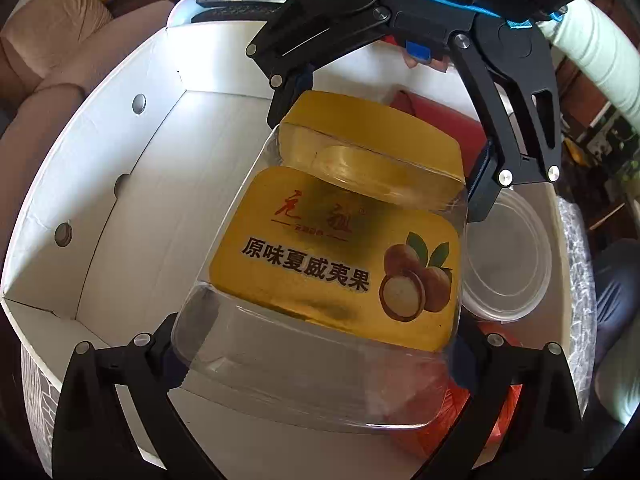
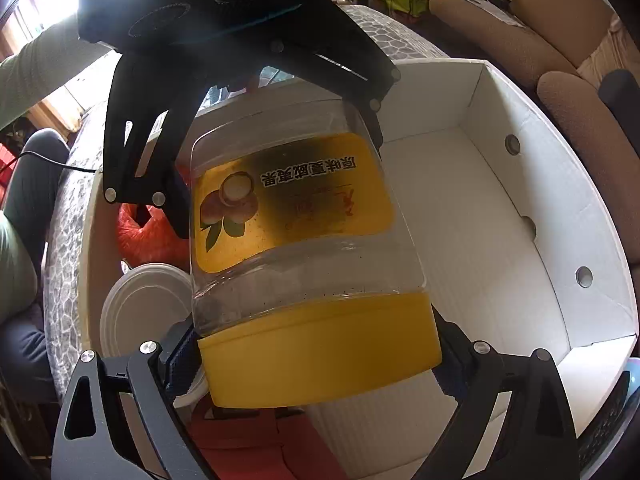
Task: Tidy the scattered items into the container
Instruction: 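Lower the container into the tray and open the right tool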
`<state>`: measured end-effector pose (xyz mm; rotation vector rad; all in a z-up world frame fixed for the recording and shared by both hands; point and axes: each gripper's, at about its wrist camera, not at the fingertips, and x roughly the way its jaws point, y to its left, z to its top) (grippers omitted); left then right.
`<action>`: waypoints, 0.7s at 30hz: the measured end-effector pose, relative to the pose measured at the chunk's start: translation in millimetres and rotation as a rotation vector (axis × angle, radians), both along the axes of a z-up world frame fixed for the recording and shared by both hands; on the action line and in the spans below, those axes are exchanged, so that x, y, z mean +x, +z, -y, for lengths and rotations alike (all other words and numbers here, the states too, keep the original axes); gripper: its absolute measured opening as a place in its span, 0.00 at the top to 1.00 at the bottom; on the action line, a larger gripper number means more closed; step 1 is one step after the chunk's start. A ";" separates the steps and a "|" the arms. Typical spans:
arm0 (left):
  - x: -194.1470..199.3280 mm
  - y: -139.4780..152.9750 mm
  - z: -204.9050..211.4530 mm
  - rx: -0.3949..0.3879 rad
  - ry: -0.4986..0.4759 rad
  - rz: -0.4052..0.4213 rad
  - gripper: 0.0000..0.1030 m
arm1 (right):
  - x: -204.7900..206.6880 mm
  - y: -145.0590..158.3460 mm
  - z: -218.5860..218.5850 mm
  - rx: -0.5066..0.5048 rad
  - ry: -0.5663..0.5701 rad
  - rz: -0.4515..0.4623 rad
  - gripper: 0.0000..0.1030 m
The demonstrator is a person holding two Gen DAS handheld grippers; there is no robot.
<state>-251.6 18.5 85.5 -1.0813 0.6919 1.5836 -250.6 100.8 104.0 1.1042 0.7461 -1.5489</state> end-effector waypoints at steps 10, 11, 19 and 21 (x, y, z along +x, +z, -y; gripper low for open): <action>4.6 -20.2 10.8 -0.069 0.014 0.008 0.03 | -12.8 -27.1 1.8 0.022 -0.111 0.120 0.01; 3.6 -15.6 16.1 -0.049 0.025 0.011 0.03 | -14.4 -28.8 0.6 0.022 -0.125 0.125 0.01; 21.5 7.8 77.2 0.053 0.051 0.018 0.00 | -14.3 -13.9 -18.1 -0.097 -0.189 0.146 0.00; 19.0 19.2 80.2 0.109 0.096 0.031 0.00 | -14.2 -12.5 -20.6 -0.085 -0.212 0.115 0.01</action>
